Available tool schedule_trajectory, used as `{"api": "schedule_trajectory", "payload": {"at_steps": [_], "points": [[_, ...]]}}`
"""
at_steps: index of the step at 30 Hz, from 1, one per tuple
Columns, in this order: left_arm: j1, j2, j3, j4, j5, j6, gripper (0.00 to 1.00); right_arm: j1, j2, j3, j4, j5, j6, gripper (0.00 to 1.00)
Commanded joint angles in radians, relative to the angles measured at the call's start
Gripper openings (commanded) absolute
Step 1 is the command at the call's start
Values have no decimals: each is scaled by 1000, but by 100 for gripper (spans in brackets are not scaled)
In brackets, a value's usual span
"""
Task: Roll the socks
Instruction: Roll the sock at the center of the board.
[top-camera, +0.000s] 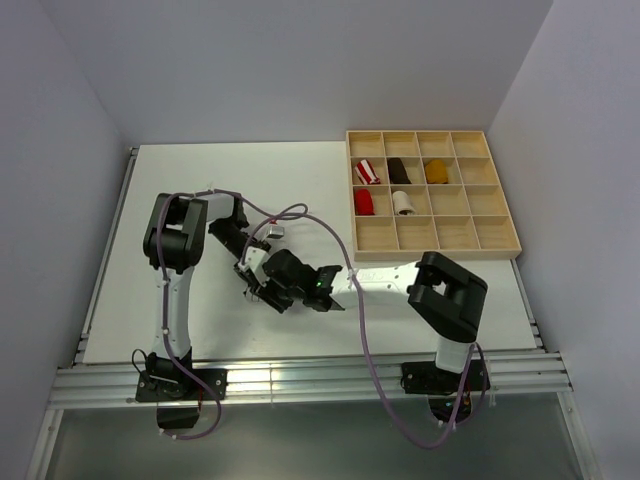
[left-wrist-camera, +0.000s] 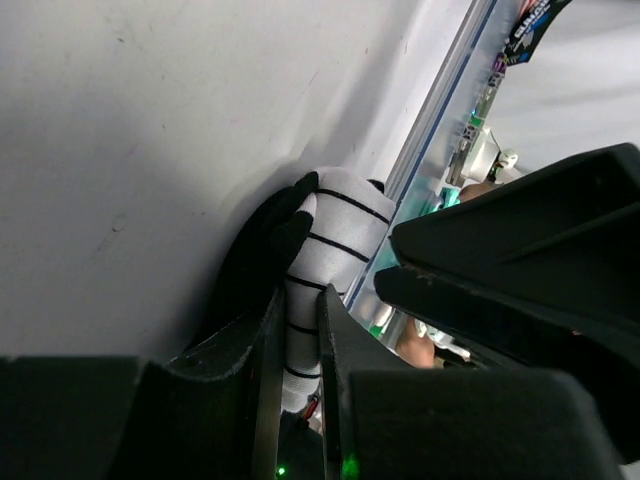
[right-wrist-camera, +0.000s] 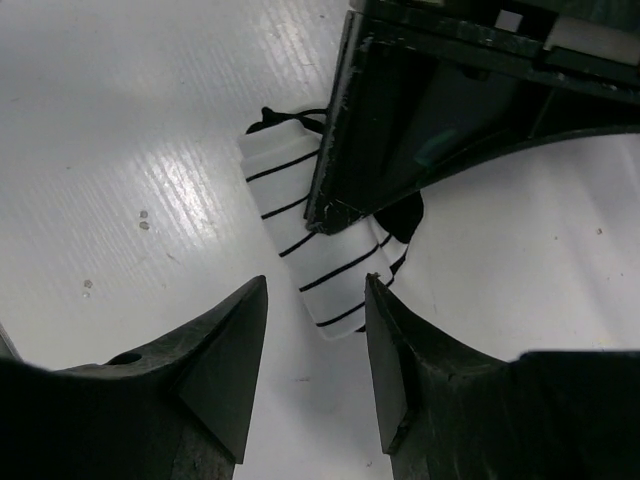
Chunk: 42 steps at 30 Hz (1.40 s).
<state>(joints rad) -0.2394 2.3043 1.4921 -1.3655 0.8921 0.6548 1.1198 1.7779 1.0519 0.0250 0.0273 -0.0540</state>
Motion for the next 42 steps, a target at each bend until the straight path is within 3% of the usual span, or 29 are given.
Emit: {"api": "schedule_trajectory", "payload": {"at_steps": [1, 14, 19, 22, 27, 30, 35, 42], "points": [[0, 38, 11, 66, -119, 81, 0, 28, 23, 52, -2, 54, -53, 51], [0, 40, 17, 36, -108, 111, 1, 60, 135, 105, -17, 151, -72, 52], [0, 35, 10, 9, -97, 141, 5, 60, 170, 105, -19, 194, -69, 50], [0, 20, 8, 14, -97, 131, 11, 60, 190, 109, -17, 200, -60, 47], [2, -14, 13, 54, -78, 105, 22, 54, 199, 112, -57, 192, -50, 31], [5, -46, 17, 88, -61, 86, 24, 41, 199, 114, -85, 139, -47, 25], [22, -131, 7, 181, -56, 39, 24, 28, 206, 129, -137, 85, -40, 24], [92, -207, 2, 285, -1, -7, 34, -3, 203, 152, -180, 8, -20, 18]]}}
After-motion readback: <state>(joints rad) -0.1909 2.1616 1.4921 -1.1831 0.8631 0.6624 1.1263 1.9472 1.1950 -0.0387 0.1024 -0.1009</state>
